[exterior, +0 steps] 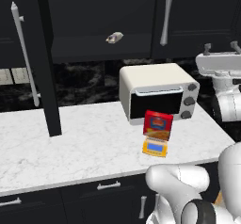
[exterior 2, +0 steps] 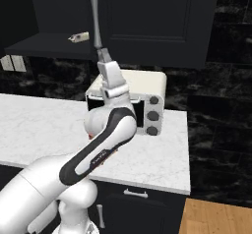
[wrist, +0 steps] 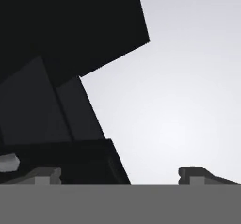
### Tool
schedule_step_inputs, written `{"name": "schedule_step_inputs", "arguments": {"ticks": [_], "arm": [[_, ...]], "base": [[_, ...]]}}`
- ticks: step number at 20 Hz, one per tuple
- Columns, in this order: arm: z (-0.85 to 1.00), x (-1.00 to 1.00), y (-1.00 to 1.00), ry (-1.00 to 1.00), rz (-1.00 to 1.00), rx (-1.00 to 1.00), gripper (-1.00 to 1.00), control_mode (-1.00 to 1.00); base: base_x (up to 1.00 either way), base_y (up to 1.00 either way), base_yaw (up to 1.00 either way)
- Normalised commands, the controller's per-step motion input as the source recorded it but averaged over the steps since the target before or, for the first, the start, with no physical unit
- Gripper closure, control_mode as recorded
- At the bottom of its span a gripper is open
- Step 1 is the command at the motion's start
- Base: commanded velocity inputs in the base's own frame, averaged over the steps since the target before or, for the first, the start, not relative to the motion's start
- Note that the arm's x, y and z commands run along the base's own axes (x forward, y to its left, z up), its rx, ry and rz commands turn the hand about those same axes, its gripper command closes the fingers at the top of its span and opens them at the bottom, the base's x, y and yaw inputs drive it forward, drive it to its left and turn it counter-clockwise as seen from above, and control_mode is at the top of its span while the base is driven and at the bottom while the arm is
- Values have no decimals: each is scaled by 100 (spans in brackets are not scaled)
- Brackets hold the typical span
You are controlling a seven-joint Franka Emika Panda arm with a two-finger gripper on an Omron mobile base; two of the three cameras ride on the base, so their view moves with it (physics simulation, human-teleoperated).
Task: Pick the boxed food and place it on the digital scale for weighing, and close the cabinet.
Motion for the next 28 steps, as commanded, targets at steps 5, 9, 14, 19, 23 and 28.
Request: {"name": "schedule_step_inputs", "arguments": {"ticks": [5, 9, 14, 19, 23, 28], "arm": [[-62, -5, 80, -28, -8, -2, -100, -100], [-29, 0, 99, -25, -12, 0, -100, -100], [-23, 0, 100, -19, -9, 2, -100, -100], [-46, -5, 100, -11, -4, 8, -100, -100], [-85, -34, 100, 0, -1, 7, -100, -100], [-72, -62, 99, 0, 0, 12, -100, -100]], "base": [[0, 0, 0], [0, 0, 0], [0, 0, 0], [0, 0, 0], [0, 0, 0], [0, 0, 0]]}}
